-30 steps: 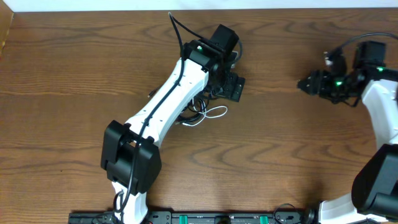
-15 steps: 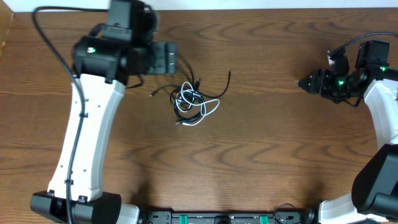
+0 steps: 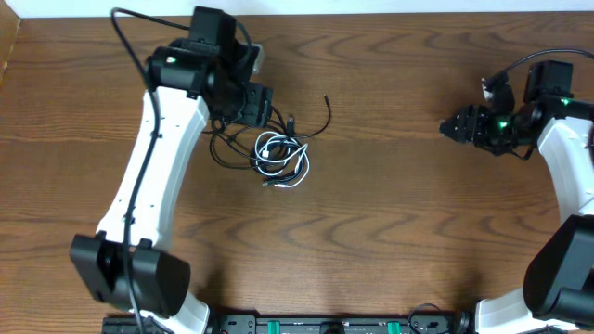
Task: Untangle cables
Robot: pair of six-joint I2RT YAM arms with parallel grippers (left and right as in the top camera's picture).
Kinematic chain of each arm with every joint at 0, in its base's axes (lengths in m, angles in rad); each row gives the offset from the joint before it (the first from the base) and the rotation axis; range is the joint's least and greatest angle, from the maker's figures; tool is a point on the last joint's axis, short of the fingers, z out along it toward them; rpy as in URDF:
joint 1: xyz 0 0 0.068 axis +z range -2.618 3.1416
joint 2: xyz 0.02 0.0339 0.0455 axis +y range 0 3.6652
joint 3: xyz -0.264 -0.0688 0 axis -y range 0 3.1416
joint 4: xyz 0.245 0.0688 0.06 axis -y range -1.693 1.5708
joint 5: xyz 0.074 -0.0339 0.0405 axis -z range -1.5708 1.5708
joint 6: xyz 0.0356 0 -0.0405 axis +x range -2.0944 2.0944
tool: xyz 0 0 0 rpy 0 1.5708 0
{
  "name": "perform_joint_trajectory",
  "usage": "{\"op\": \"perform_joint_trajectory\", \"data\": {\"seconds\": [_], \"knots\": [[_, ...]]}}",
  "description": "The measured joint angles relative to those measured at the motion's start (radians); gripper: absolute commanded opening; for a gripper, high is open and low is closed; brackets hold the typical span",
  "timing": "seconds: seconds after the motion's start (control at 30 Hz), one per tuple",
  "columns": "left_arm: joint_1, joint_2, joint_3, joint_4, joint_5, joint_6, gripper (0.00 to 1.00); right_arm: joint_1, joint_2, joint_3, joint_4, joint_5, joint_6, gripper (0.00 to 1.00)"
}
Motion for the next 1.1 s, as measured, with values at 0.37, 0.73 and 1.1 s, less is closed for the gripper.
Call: {"op": "perform_joint_trajectory", "data": {"seconds": [0.37, 0.73, 1.1], "knots": [[0.011, 0.254, -0.039, 0.045, -0.024, 0.016, 0.5, 0.067, 0.0, 0.0, -0.005, 0.047, 0.0, 0.67], [0.07, 0.34, -0.04, 0.064, -0.005, 0.031, 0.49, 0.075, 0.0, 0.0, -0.005, 0.052, 0.0, 0.68], [0.079, 0.407, -0.128, 0.116, 0.063, 0.055, 0.49, 0.075, 0.0, 0.0, -0.007, 0.054, 0.0, 0.69]]}}
